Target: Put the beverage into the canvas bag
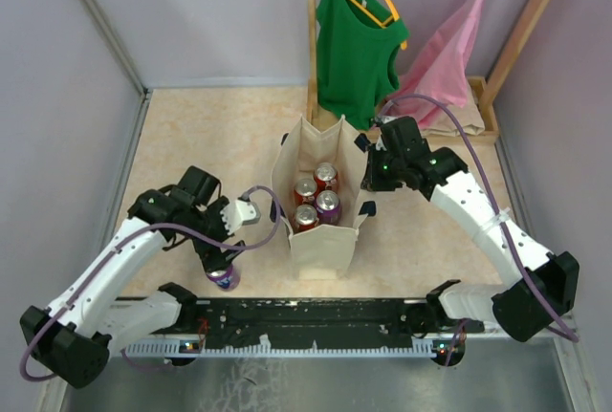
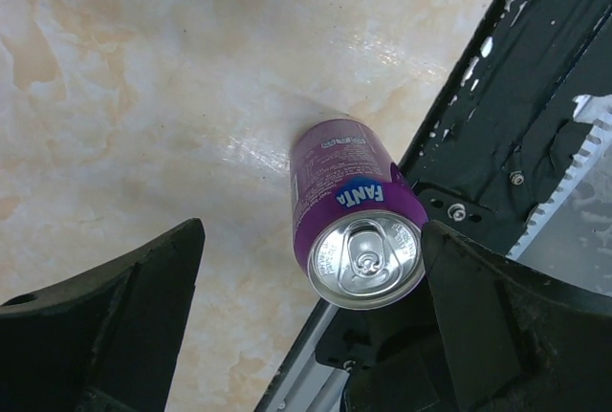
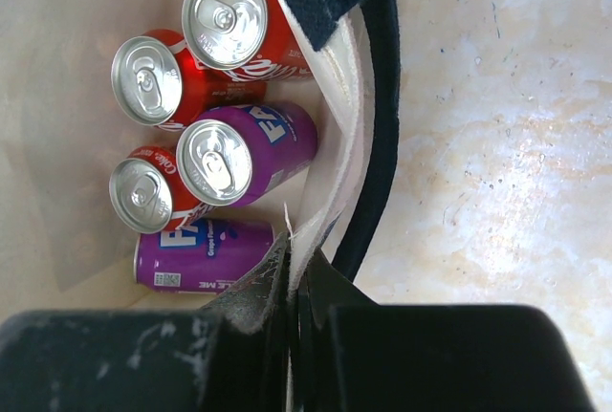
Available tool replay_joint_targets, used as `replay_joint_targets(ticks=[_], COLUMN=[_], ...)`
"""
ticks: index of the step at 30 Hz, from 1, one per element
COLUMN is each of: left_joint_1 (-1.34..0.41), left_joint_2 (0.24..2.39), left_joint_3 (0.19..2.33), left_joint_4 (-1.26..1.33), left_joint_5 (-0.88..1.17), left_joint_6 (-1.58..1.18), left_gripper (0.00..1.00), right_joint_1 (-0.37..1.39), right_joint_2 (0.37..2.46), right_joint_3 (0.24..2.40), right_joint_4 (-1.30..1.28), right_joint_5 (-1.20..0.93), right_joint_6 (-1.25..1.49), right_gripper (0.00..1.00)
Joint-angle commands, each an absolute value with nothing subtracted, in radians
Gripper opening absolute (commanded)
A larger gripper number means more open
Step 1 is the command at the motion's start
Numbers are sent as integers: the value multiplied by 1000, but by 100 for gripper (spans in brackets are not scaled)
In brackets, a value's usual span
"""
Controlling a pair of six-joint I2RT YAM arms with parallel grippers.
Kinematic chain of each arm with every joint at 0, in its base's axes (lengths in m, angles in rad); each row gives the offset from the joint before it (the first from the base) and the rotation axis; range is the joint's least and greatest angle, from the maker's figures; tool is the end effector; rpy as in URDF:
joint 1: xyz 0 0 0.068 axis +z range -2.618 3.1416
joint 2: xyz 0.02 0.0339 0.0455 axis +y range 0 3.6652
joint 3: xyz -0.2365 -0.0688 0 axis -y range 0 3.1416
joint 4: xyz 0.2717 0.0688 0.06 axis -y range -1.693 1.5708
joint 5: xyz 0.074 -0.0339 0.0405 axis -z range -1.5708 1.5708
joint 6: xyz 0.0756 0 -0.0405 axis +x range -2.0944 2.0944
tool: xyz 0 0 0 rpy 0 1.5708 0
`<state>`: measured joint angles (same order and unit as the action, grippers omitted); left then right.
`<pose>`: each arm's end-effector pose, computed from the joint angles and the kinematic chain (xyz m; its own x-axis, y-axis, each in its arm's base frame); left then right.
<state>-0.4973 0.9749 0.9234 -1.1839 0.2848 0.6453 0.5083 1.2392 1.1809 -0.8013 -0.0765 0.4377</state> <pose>0.1744 -0.1188 0.2168 -0.3388 0.8407 -0.4225 0.9298 0.3677 -0.0140 0.2726 0.1585 0.2680 -0.8236 0.0249 -0.5667 -0.1985 0.9232 0.3291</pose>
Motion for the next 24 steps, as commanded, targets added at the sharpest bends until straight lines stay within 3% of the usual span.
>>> replay_joint_targets(ticks=[1, 24], left_joint_1=[-495, -510], left_joint_2=[993, 1028], left_joint_3=[908, 834], left_joint_4=[-1209, -1232], left_joint_5=[308, 305], left_joint_6=[671, 642], left_gripper=[100, 100], right_joint_1=[509, 509], right_joint_2=[1230, 1227], right_joint_3=[1207, 1196], right_joint_4=[-798, -792], right_joint_5=[-71, -70], right_joint_6=[424, 430], right_gripper=[4, 5])
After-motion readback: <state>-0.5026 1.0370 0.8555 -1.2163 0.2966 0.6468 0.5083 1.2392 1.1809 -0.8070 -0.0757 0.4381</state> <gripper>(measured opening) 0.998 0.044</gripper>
